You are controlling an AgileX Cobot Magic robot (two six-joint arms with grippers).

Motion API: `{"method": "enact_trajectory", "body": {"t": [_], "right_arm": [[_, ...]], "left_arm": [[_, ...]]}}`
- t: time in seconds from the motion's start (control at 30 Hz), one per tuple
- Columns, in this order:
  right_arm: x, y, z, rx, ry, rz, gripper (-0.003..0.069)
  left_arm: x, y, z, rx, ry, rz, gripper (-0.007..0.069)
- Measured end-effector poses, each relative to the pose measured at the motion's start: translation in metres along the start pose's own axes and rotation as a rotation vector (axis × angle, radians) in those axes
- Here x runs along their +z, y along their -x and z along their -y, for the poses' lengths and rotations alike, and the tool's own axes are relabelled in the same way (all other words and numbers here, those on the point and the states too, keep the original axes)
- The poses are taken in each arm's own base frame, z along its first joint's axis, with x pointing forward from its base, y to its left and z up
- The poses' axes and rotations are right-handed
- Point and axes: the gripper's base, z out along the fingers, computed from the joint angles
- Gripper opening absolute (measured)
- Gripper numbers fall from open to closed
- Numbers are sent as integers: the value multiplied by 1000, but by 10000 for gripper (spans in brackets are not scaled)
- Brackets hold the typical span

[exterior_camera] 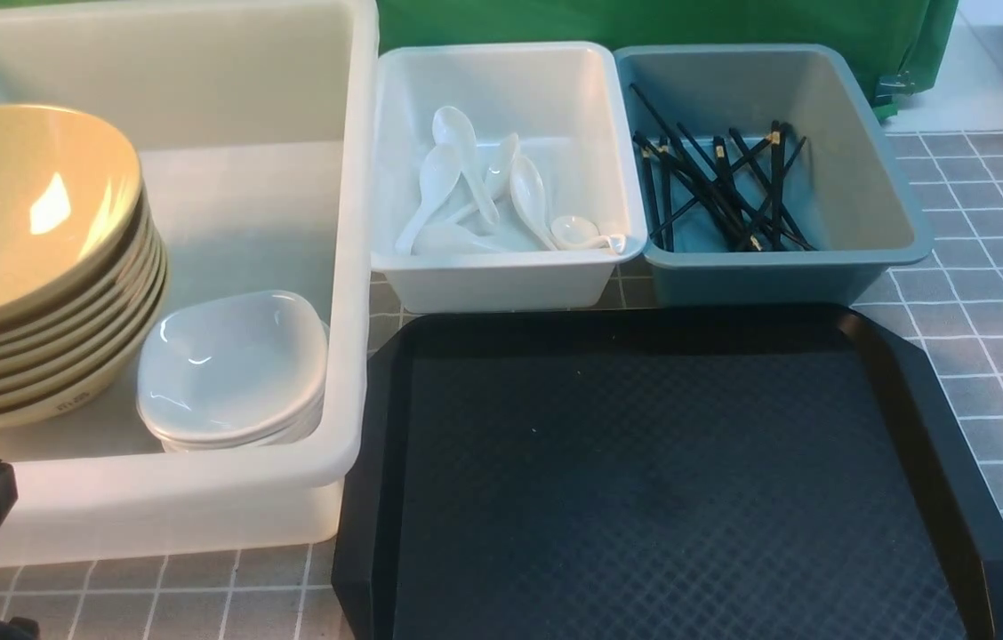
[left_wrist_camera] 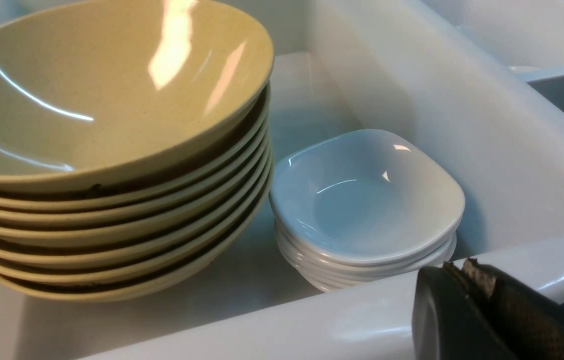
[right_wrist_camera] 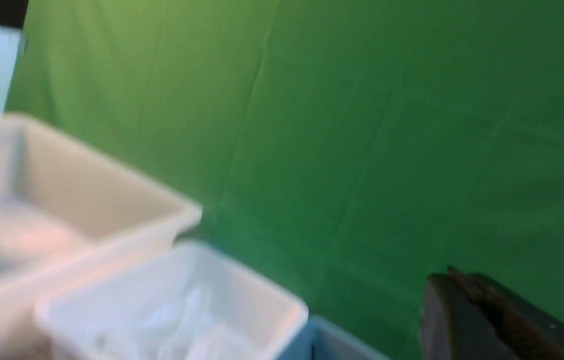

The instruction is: On grey table put chopsticks spoon bowls plates into blue grey white boxes.

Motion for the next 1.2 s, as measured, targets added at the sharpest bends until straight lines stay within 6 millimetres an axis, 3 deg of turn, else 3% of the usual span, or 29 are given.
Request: {"method": "enact_trajectory", "body": {"t": [0.07, 0.17, 0.27, 0.5, 0.77, 1.0, 1.2], "right_arm": [[-13, -39, -16, -10, 19, -32, 33], [-22, -67, -28, -19, 42, -82, 33], [-36, -114, -46, -25, 97, -215, 34], [-62, -164, -66, -18, 163, -375, 39], [-69, -174, -65, 146, 98, -447, 39], [-74, -154, -45, 116, -94, -227, 41], [-97, -136, -33, 31, -271, -54, 45]], "left_arm": [[0, 0, 0, 0, 0, 0, -11], [0, 0, 0, 0, 0, 0, -11], [0, 0, 0, 0, 0, 0, -11], [0, 0, 0, 0, 0, 0, -11], [0, 0, 0, 0, 0, 0, -11], [0, 0, 0, 0, 0, 0, -11], [0, 0, 0, 0, 0, 0, -11]]}}
